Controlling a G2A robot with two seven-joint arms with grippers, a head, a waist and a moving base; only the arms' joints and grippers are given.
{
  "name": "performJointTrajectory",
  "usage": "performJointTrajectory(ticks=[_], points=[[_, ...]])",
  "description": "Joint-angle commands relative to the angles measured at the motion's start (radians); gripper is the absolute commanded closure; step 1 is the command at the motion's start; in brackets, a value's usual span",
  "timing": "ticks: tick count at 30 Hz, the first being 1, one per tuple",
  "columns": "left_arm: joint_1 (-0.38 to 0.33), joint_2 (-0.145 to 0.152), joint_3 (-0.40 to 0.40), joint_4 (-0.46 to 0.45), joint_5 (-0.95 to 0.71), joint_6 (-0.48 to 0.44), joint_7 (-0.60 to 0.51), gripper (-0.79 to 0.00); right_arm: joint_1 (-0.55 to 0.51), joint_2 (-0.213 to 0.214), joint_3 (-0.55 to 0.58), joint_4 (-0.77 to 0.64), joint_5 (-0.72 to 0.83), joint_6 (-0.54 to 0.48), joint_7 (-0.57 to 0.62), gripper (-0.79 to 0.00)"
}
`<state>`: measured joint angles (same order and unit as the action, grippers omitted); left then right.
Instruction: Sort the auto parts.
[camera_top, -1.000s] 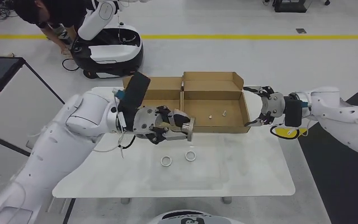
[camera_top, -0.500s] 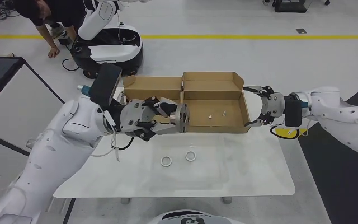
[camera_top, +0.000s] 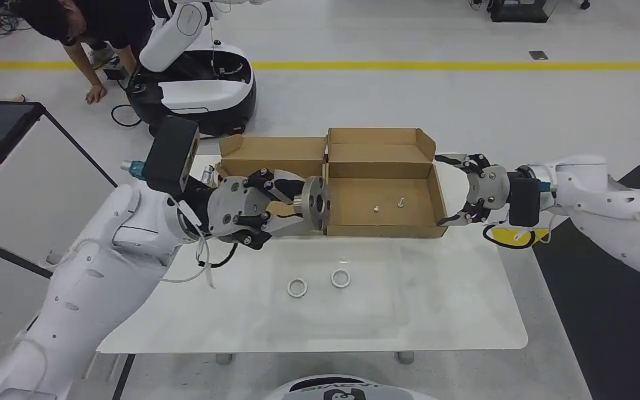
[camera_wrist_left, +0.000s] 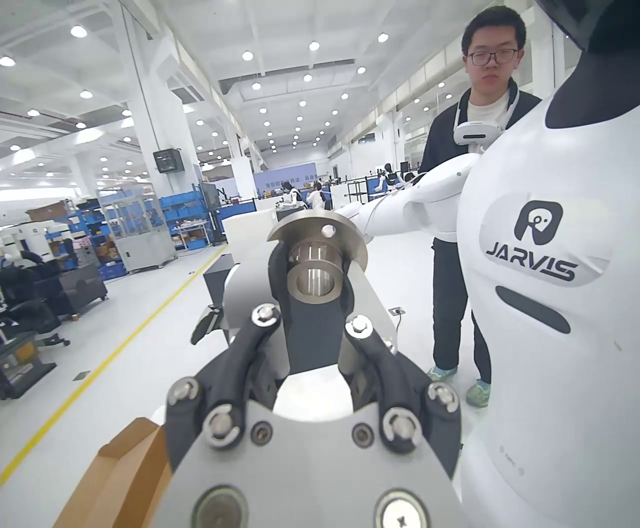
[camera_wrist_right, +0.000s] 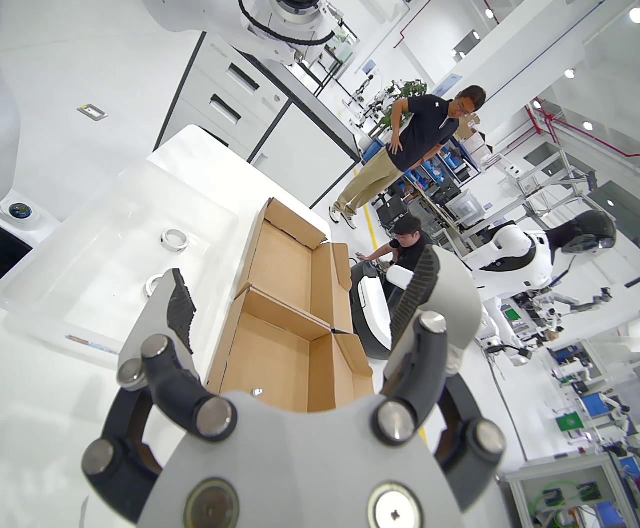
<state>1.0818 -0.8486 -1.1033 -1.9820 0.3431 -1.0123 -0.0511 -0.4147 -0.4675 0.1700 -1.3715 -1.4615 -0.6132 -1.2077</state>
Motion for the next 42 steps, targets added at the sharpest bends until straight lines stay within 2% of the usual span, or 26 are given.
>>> performJointTrajectory(ticks=[1, 17, 19, 27, 35, 42], points=[[0.0, 0.0, 0.0, 0.0, 0.0, 0.0, 0.0, 0.0, 0.0, 0.0, 0.0, 0.0, 0.0, 0.0, 0.0, -0.785], [0.0, 0.0, 0.0, 0.0, 0.0, 0.0, 0.0, 0.0, 0.0, 0.0, 0.0, 0.0, 0.0, 0.0, 0.0, -0.785], [0.008, -0.002, -0.002, -0.009, -0.003, 0.021, 0.005, 0.0, 0.0, 0.0, 0.0, 0.0, 0.0, 0.0, 0.0, -0.785], [0.05, -0.014, -0.005, -0.04, -0.051, 0.0, 0.054, 0.0, 0.0, 0.0, 0.0, 0.0, 0.0, 0.0, 0.0, -0.785], [0.055, -0.027, -0.003, -0.074, -0.069, 0.0, 0.142, 0.0, 0.0, 0.0, 0.0, 0.0, 0.0, 0.0, 0.0, -0.785], [0.047, -0.037, 0.0, -0.087, -0.015, 0.0, 0.207, 0.0, 0.0, 0.0, 0.0, 0.0, 0.0, 0.0, 0.0, -0.785]])
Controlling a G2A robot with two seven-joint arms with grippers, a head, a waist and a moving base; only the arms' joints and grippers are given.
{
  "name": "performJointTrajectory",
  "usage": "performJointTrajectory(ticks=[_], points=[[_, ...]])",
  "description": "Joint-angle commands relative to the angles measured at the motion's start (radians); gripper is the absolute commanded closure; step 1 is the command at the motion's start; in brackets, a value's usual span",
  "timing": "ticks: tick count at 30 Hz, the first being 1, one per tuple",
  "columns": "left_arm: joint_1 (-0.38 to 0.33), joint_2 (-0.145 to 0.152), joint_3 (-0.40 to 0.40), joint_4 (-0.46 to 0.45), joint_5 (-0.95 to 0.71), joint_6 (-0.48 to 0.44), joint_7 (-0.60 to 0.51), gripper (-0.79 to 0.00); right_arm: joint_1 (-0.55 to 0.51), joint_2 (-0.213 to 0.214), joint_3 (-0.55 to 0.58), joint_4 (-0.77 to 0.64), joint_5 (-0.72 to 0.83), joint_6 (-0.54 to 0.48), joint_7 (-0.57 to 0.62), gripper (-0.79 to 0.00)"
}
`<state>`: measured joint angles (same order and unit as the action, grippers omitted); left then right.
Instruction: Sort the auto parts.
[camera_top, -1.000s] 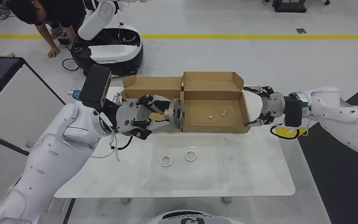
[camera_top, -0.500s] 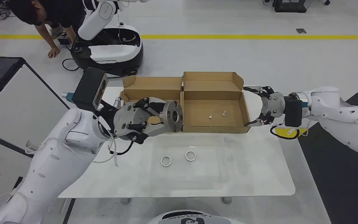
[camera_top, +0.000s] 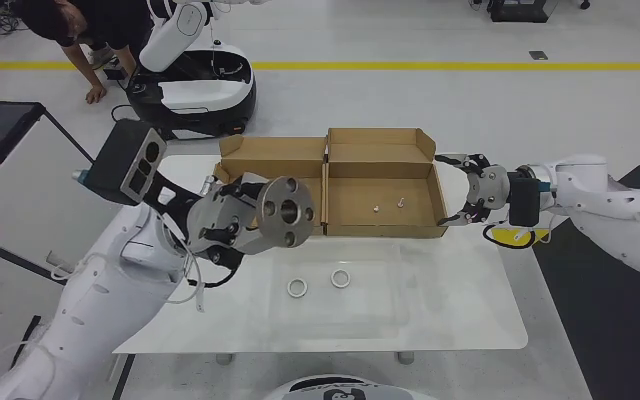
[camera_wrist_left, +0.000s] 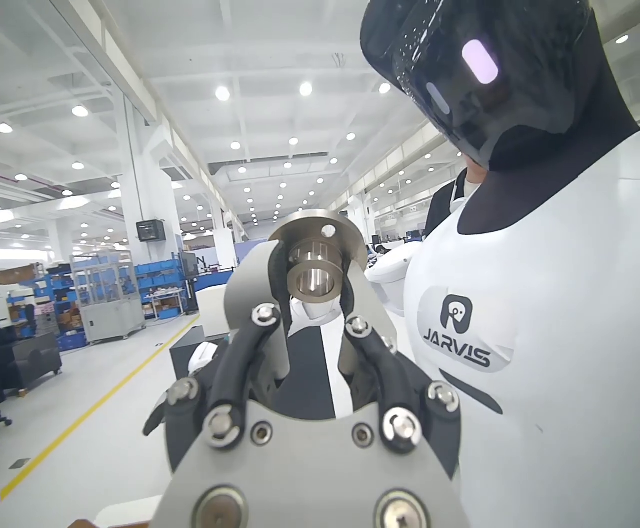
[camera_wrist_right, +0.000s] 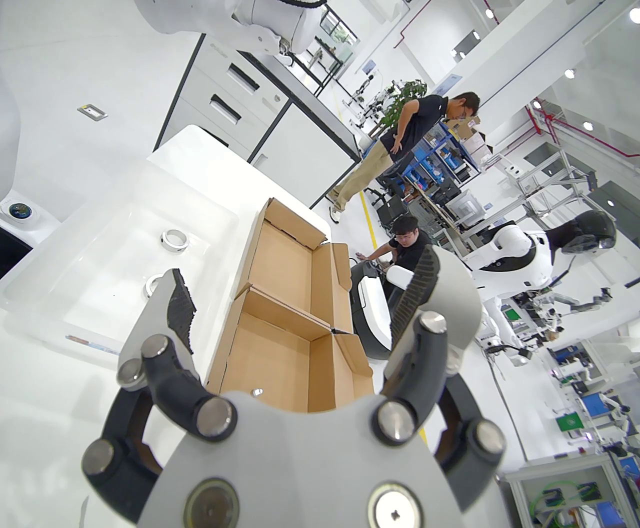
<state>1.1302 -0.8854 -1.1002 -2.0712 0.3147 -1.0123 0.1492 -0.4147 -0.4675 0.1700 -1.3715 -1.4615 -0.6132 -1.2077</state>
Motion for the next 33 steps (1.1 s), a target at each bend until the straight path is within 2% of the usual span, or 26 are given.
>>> performJointTrajectory(ticks=[1, 7, 13, 25, 33], points=[[-0.006, -0.001, -0.008, 0.002, 0.032, 0.0, 0.016, 0.0, 0.0, 0.0, 0.0, 0.0, 0.0, 0.0, 0.0, -0.785], [-0.011, 0.006, -0.023, 0.045, 0.139, 0.0, -0.023, 0.0, 0.0, 0.0, 0.0, 0.0, 0.0, 0.0, 0.0, -0.785], [-0.02, 0.02, -0.019, 0.064, 0.142, 0.0, -0.065, 0.0, 0.0, 0.0, 0.0, 0.0, 0.0, 0.0, 0.0, -0.785], [-0.015, 0.034, -0.012, 0.031, 0.026, 0.0, 0.094, 0.0, 0.0, 0.0, 0.0, 0.0, 0.0, 0.0, 0.0, -0.785], [-0.022, 0.048, 0.0, -0.004, 0.025, 0.0, 0.162, 0.0, 0.0, 0.0, 0.0, 0.0, 0.0, 0.0, 0.0, -0.785]])
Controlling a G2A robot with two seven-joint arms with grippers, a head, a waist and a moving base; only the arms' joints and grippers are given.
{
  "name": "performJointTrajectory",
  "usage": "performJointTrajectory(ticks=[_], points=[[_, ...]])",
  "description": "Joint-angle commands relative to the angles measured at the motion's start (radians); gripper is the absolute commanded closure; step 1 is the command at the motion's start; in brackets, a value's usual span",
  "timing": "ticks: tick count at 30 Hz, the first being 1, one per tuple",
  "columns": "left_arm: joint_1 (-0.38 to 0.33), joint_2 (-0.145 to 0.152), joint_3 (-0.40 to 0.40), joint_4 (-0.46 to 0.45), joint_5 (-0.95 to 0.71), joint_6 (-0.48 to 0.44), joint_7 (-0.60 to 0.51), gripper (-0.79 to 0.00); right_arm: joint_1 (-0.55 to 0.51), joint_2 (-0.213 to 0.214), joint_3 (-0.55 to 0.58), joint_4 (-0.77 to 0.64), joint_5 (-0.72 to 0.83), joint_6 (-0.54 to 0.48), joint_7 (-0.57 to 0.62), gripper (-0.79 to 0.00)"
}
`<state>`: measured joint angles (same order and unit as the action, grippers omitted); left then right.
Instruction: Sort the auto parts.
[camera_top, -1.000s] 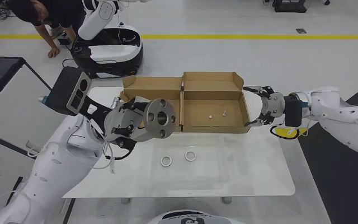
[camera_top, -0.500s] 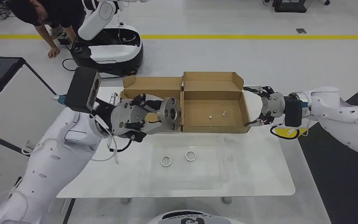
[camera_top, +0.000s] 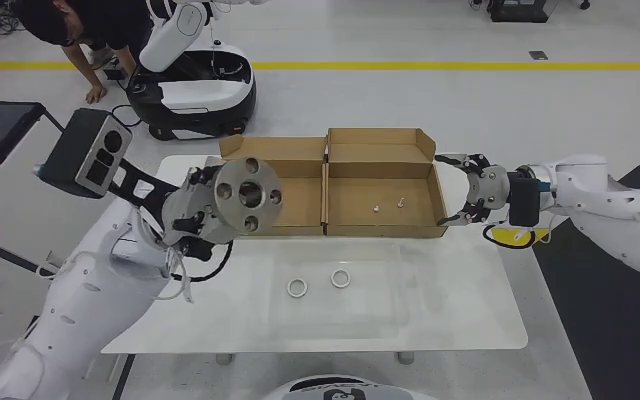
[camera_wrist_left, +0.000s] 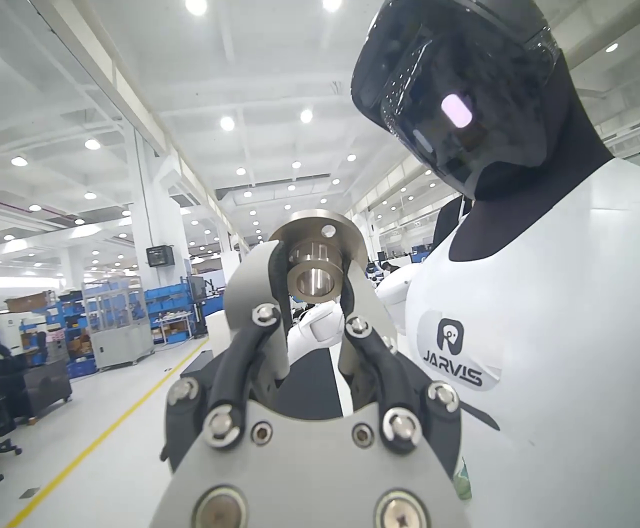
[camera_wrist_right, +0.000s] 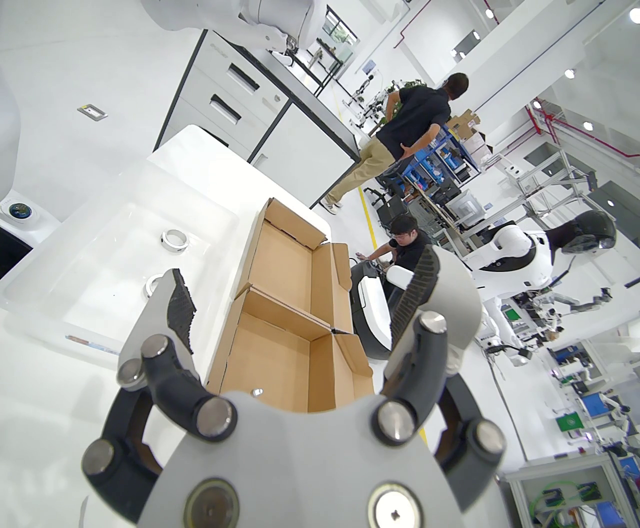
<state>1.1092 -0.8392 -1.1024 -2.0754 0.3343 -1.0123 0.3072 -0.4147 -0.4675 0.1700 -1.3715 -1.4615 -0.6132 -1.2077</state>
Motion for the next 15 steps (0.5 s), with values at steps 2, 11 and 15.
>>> performJointTrajectory(ticks=[2, 11, 15], points=[[-0.002, 0.007, 0.007, 0.004, 0.016, 0.0, 0.008, 0.0, 0.0, 0.0, 0.0, 0.0, 0.0, 0.0, 0.0, -0.785], [-0.011, 0.034, 0.021, 0.035, 0.076, 0.0, -0.006, 0.0, 0.0, 0.0, 0.0, 0.0, 0.0, 0.0, 0.0, -0.785], [-0.017, 0.043, 0.03, 0.04, 0.083, 0.0, 0.013, 0.0, 0.0, 0.0, 0.0, 0.0, 0.0, 0.0, 0.0, -0.785]])
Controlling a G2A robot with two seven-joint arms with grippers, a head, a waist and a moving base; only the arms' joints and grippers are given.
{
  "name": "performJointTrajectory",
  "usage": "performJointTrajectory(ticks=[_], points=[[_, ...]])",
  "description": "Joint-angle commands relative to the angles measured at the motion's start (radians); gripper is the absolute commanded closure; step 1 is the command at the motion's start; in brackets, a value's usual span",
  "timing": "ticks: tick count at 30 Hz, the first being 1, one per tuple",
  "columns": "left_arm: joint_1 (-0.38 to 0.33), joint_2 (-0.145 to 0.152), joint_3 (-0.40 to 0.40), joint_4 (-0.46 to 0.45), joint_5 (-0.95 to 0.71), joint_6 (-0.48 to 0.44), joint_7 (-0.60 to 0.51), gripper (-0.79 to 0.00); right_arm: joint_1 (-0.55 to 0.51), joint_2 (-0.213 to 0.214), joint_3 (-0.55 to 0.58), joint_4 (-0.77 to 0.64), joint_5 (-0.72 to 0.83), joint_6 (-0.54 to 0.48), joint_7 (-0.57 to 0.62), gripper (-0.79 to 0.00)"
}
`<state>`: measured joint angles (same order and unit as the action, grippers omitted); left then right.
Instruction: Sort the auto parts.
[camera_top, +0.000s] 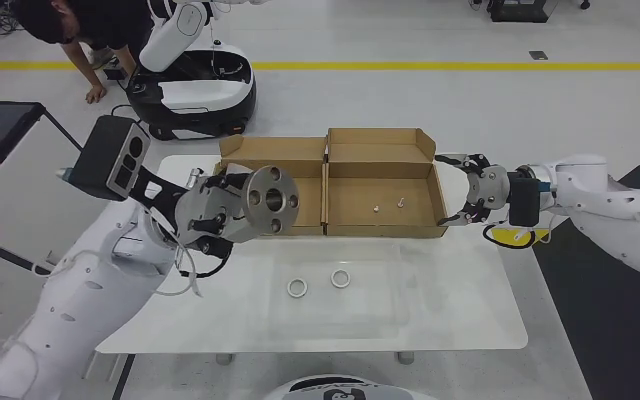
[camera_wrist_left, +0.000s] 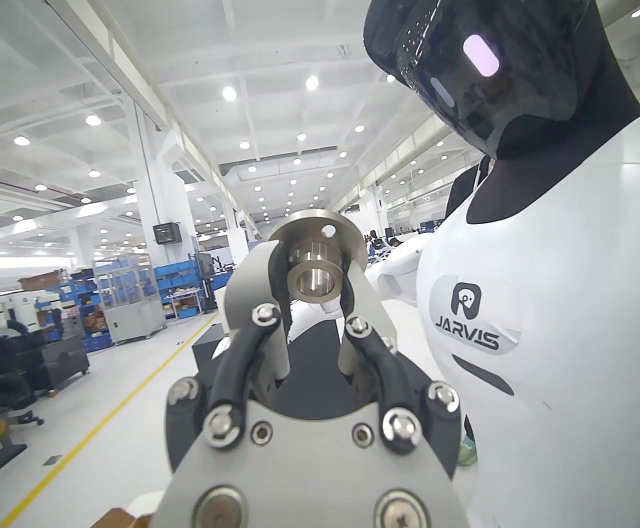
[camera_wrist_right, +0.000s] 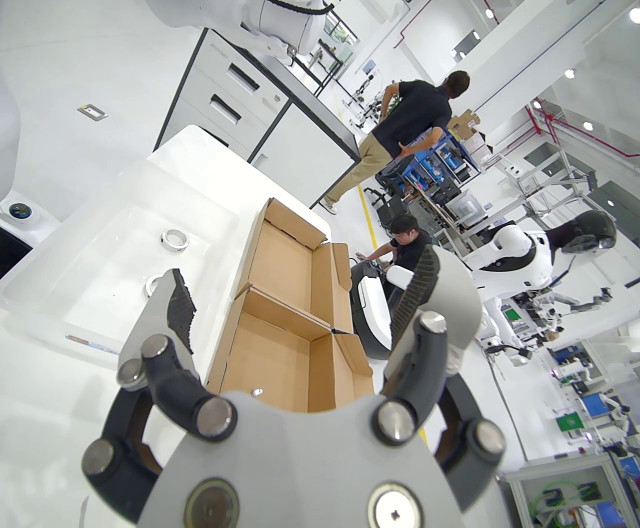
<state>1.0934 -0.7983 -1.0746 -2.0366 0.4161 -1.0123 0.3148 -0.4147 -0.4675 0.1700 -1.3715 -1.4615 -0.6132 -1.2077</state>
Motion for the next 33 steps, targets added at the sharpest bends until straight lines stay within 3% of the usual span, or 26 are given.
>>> performJointTrajectory(ticks=[1, 20, 25, 33], points=[[-0.002, 0.004, 0.008, -0.001, -0.003, 0.0, 0.011, 0.0, 0.0, 0.0, 0.0, 0.0, 0.0, 0.0, 0.0, -0.785], [-0.004, 0.005, 0.012, -0.003, -0.005, 0.0, 0.013, 0.0, 0.0, 0.0, 0.0, 0.0, 0.0, 0.0, 0.0, -0.785], [-0.009, -0.009, 0.018, 0.011, -0.051, 0.054, 0.008, 0.0, 0.0, 0.0, 0.0, 0.0, 0.0, 0.0, 0.0, -0.785], [-0.077, -0.026, 0.037, 0.131, 0.009, 0.173, -0.211, 0.0, 0.0, 0.0, 0.0, 0.0, 0.0, 0.0, 0.0, -0.785]])
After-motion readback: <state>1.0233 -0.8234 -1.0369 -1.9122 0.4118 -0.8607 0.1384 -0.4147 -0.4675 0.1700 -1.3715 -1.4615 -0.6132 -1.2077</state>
